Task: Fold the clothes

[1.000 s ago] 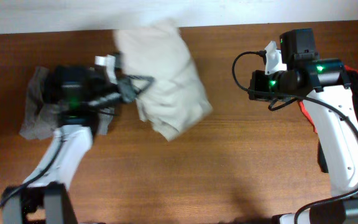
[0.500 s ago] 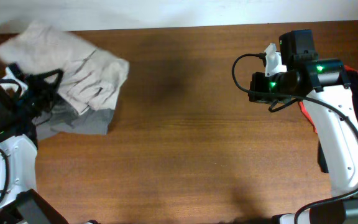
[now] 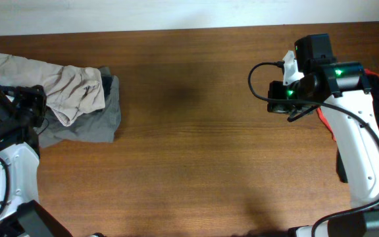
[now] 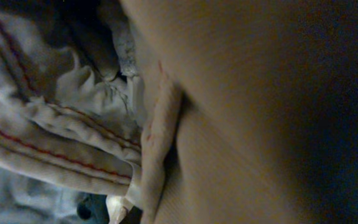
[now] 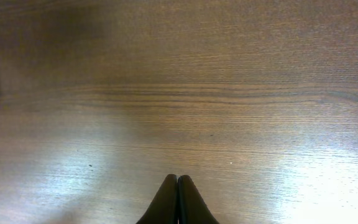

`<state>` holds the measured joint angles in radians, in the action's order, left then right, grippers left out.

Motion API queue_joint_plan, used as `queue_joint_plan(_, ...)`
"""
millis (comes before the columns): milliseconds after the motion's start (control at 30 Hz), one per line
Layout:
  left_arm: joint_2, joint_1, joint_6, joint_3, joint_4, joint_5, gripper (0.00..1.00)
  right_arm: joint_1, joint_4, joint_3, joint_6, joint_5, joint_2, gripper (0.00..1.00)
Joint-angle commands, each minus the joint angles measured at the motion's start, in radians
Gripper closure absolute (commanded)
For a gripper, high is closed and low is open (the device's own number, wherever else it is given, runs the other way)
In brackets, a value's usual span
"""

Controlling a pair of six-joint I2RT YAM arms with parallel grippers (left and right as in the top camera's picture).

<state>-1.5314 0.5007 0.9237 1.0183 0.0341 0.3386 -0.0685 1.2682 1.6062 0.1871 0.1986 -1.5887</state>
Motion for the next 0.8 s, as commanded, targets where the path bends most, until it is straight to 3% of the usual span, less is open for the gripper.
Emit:
queue_joint_plan(0,-0.036,0.0,-0.043,0.018,-0.104,-0.007,1.0,0.003,0.0,0.002,0.004,-0.027,-0.002,0.96)
queue_joint_plan(133,-0.083,0.0,-0.045,0.014,-0.319,0.133,1.0,0.003,0.003,0.002,0.004,-0.027,-0.002,0.96)
queue_joint_plan(467,-0.131,0.0,0.042,-0.011,-0.249,0.111,1.0,0.003,-0.004,0.002,0.004,-0.027,-0.002,0.96)
queue_joint_plan(767,-0.256,-0.012,0.134,-0.104,-0.328,0.188,1.0,0.003,-0.002,0.002,0.004,-0.027,-0.002,0.96)
